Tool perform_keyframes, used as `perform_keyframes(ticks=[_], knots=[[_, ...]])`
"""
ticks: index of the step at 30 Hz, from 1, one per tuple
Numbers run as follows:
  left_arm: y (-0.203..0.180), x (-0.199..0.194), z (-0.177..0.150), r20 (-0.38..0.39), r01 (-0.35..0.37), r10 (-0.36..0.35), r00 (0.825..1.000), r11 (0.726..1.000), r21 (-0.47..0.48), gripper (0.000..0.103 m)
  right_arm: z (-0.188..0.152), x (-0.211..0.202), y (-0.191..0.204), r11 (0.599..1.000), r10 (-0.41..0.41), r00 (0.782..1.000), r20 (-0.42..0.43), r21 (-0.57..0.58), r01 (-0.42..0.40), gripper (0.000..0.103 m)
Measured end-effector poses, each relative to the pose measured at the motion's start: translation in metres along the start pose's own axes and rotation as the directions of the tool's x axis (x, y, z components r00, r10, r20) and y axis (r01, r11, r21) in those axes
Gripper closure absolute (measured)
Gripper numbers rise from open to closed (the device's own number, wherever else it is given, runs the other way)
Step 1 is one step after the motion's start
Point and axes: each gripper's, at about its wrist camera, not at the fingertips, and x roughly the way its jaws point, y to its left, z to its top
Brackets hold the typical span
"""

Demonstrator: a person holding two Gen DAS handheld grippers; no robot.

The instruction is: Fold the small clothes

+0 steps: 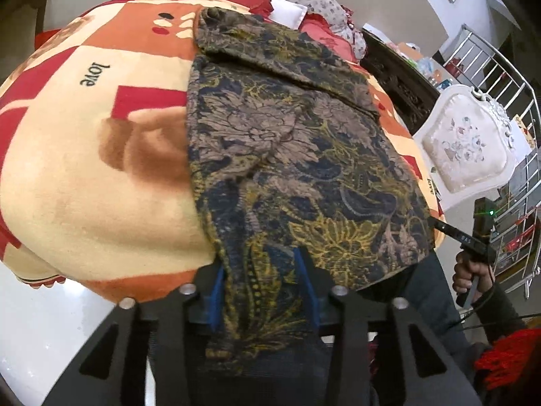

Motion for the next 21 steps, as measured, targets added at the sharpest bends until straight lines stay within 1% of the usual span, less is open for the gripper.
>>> perform_keyframes(ticks=[1, 3, 4, 5, 6, 7, 8, 11, 13, 14, 15, 17, 21], knots=[[-0.002, 0.000, 0.000, 0.000, -0.001, 0.001, 1.000, 1.000, 0.004, 0.057, -0.004, -0.001, -0.003, 0.999, 0.041, 0.999, 0.005, 0.021, -0.041, 0.065], [-0.004, 0.001, 0.000, 0.000, -0.008, 0.008, 1.000, 1.000, 0.010, 0.057, -0.011, -0.002, -0.005, 0.992, 0.115, 0.993, -0.013, 0.048, -0.114, 0.065], [-0.004, 0.001, 0.001, 0.000, -0.008, 0.008, 1.000, 1.000, 0.008, 0.057, -0.015, -0.002, -0.005, 0.988, 0.144, 0.989, -0.024, 0.053, -0.143, 0.068], [-0.003, 0.001, 0.001, 0.000, -0.010, 0.010, 1.000, 1.000, 0.002, 0.061, -0.019, -0.001, -0.004, 0.986, 0.162, 0.986, -0.036, 0.052, -0.160, 0.071], [-0.002, 0.001, 0.001, 0.001, -0.018, 0.018, 1.000, 1.000, -0.003, 0.065, -0.024, 0.002, -0.002, 0.985, 0.169, 0.984, -0.059, 0.044, -0.167, 0.074], [-0.001, 0.001, 0.000, 0.001, -0.028, 0.028, 1.000, 1.000, -0.006, 0.072, -0.026, 0.004, -0.002, 0.985, 0.171, 0.983, -0.070, 0.040, -0.168, 0.080], [0.002, 0.000, 0.000, 0.001, -0.031, 0.031, 1.000, 0.999, -0.014, 0.076, -0.029, 0.004, -0.001, 0.986, 0.162, 0.985, -0.064, 0.037, -0.160, 0.084], [0.007, -0.002, 0.001, 0.002, -0.010, 0.011, 1.000, 0.999, -0.049, 0.076, -0.028, 0.001, -0.007, 0.984, 0.155, 0.988, -0.016, 0.088, -0.153, 0.084], [0.006, -0.002, 0.000, 0.005, -0.015, 0.015, 1.000, 0.999, -0.049, 0.076, -0.025, -0.001, -0.011, 0.980, 0.163, 0.987, 0.006, 0.117, -0.162, 0.084], [0.005, -0.002, -0.001, 0.007, -0.020, 0.020, 1.000, 0.999, -0.045, 0.076, -0.023, 0.000, -0.012, 0.978, 0.173, 0.985, 0.004, 0.118, -0.172, 0.085], [0.004, -0.003, -0.001, 0.009, -0.024, 0.024, 1.000, 0.999, -0.046, 0.076, -0.022, -0.001, -0.010, 0.980, 0.173, 0.985, -0.002, 0.105, -0.172, 0.085], [0.004, -0.004, -0.003, 0.016, -0.020, 0.021, 1.000, 0.998, -0.053, 0.076, -0.022, -0.004, -0.003, 0.983, 0.173, 0.985, -0.020, 0.062, -0.172, 0.092], [0.004, -0.006, -0.007, 0.018, -0.001, 0.002, 1.000, 0.998, -0.060, 0.076, -0.022, -0.010, -0.003, 0.982, 0.182, 0.983, -0.011, 0.044, -0.182, 0.092]])
